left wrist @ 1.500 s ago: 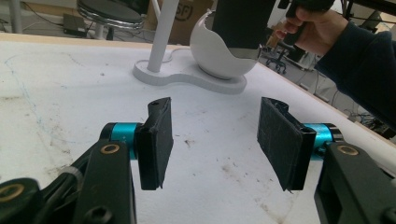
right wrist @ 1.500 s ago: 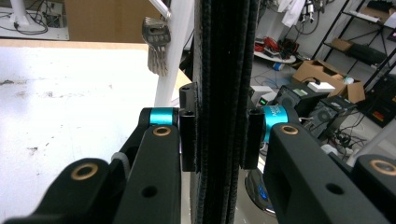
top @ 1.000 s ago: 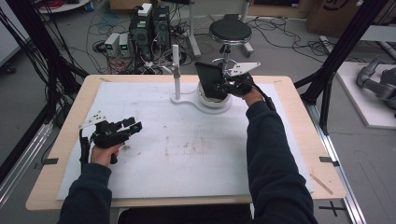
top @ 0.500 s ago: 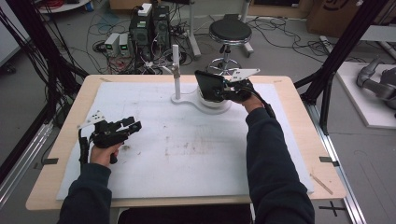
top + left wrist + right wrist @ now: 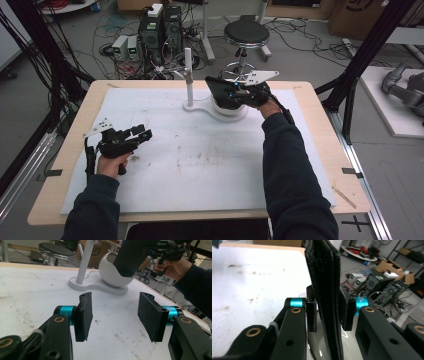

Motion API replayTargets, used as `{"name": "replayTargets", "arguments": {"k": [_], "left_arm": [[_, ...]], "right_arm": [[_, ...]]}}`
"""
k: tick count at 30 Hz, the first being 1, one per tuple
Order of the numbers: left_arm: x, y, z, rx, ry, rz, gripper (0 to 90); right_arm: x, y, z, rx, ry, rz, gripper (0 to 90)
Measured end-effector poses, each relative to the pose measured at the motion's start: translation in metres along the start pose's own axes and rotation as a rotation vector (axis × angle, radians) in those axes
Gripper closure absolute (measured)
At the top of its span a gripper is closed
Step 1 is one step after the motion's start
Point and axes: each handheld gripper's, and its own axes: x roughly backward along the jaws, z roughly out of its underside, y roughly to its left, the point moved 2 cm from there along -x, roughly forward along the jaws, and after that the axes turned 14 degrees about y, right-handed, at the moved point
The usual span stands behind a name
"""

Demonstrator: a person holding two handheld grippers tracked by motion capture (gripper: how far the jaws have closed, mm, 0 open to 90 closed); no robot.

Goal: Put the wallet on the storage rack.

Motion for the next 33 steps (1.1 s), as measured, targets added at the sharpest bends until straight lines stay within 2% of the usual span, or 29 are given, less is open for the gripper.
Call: {"name": "replayTargets", "arguments": {"k": [3, 5, 7, 9, 11, 14, 16, 18, 20, 21, 22, 23, 29, 33], "left_arm": [[0.000, 0.000, 0.000, 0.003, -0.001, 0.001, 45.2], [0.000, 0.000, 0.000, 0.004, -0.001, 0.004, 45.2], [-0.001, 0.000, 0.000, 0.006, 0.000, 0.007, 45.2], [-0.002, -0.001, 0.000, 0.008, 0.002, 0.012, 45.2], [-0.003, -0.001, -0.001, 0.004, 0.001, 0.014, 45.3], [-0.003, -0.002, -0.002, 0.003, -0.004, 0.016, 45.3], [-0.003, -0.002, -0.002, 0.003, -0.005, 0.018, 45.2], [-0.003, -0.001, -0.002, 0.007, -0.006, 0.021, 45.3], [-0.003, -0.002, -0.002, 0.009, -0.007, 0.023, 45.2], [-0.003, -0.002, -0.002, 0.010, -0.007, 0.024, 45.2], [-0.003, -0.002, -0.002, 0.010, -0.006, 0.025, 45.2], [-0.003, -0.002, -0.002, 0.009, -0.005, 0.025, 45.2], [-0.003, -0.001, -0.001, 0.016, -0.005, 0.027, 45.3], [-0.004, -0.001, -0.002, 0.009, -0.001, 0.027, 45.3]], "right_arm": [[0.007, -0.002, 0.004, 0.047, 0.008, -0.009, 75.2], [0.012, -0.003, 0.009, 0.105, 0.036, 0.015, 75.8], [0.017, -0.004, 0.013, 0.117, 0.062, 0.026, 75.8], [0.019, -0.002, 0.014, 0.124, 0.074, 0.017, 75.4], [0.019, 0.001, 0.013, 0.117, 0.092, 0.009, 74.6], [0.014, 0.007, 0.008, 0.139, 0.114, 0.022, 72.6], [0.011, 0.011, 0.005, 0.144, 0.124, 0.026, 67.6], [0.009, 0.012, 0.001, 0.113, 0.104, 0.046, 55.8], [0.007, 0.015, -0.005, 0.116, 0.074, 0.052, 59.9], [0.006, 0.017, -0.008, 0.120, 0.062, 0.050, 66.0], [0.005, 0.019, -0.010, 0.137, 0.061, 0.049, 71.8], [0.004, 0.019, -0.011, 0.156, 0.065, 0.064, 73.8], [0.007, 0.014, -0.012, 0.190, 0.058, 0.119, 76.1], [0.006, 0.005, -0.010, 0.168, 0.010, 0.125, 76.1]]}}
